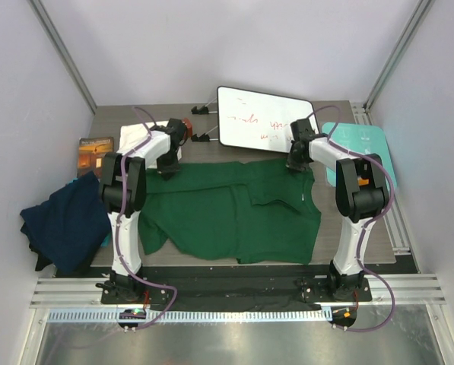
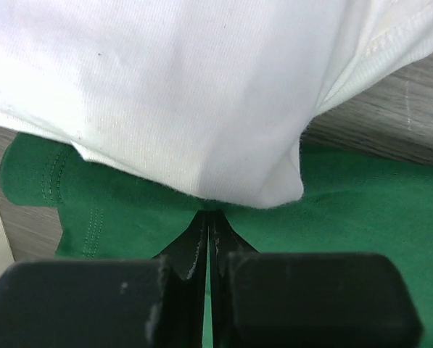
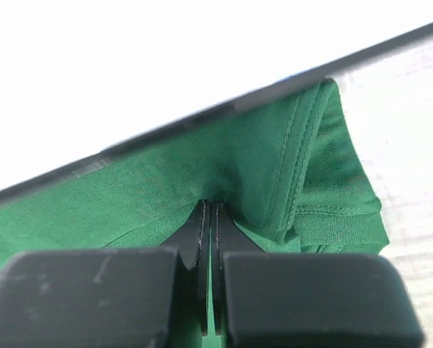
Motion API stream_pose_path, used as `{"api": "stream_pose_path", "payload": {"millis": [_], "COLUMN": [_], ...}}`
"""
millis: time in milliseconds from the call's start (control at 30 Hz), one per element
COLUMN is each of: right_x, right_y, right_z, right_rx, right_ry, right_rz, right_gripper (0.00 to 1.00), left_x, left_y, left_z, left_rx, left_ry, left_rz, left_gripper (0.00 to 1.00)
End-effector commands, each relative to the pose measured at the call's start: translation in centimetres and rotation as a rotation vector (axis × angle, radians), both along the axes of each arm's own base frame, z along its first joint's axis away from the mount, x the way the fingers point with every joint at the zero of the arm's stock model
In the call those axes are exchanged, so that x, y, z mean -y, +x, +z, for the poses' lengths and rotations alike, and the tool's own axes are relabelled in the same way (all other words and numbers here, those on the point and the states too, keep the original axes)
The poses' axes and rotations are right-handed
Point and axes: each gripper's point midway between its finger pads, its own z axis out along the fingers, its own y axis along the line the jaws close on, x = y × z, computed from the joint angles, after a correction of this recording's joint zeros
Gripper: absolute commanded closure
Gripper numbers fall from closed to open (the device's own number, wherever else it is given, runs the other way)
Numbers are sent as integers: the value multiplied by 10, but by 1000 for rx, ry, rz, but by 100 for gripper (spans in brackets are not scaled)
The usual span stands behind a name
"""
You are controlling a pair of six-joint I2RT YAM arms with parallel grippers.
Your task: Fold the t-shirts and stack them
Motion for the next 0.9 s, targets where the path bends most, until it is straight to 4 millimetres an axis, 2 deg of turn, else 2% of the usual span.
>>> {"api": "stream_pose_path", "payload": {"millis": [0,133,167,200,267,300,333,367,400,433,500,533,600,633,700,733,800,833,867], "right_x": [0,-4,-7,-9,-16,-18,-18,-22,-24,-23,-23,-23,-22,-21,-22,-21,-20,-21,-20], "right_y": [21,25,23,21,17,18,17,13,12,8,5,-2,-12,-22,-35,-47,-59,-70,-77], "right_z": [17,20,24,27,36,59,73,81,113,123,155,180,203,217,219,212,201,184,184], "right_rx": [59,67,67,71,99,158,199,230,311,338,414,463,505,525,506,465,430,385,390], "right_ry": [5,17,27,40,81,98,107,142,160,165,179,188,199,210,220,218,218,219,224], "right_rz": [5,35,50,60,78,80,80,96,100,103,106,112,112,114,125,130,142,147,149], "right_gripper": [99,98,96,89,85,80,77,73,69,68,66,65,64,63,62,62,62,62,62], "left_x": [-5,-3,-2,-2,1,2,4,4,6,6,9,10,19,21,29,28,29,22,19], "left_y": [16,25,25,27,27,29,34,31,32,33,31,27,19,8,-8,-26,-47,-67,-77], "left_z": [7,10,12,18,26,44,56,61,70,94,113,128,142,150,150,135,134,111,113], "left_rx": [41,72,77,95,127,180,231,248,276,338,382,413,435,442,424,374,370,318,340], "left_ry": [17,10,4,-3,-23,-40,-58,-68,-79,-97,-128,-149,-212,-237,-267,-260,-268,-247,-259], "left_rz": [-3,-4,-6,-4,-4,1,8,10,11,16,14,13,10,11,10,12,14,49,69], "left_gripper": [99,99,97,94,87,79,75,65,61,60,57,57,56,56,55,55,55,55,56]}}
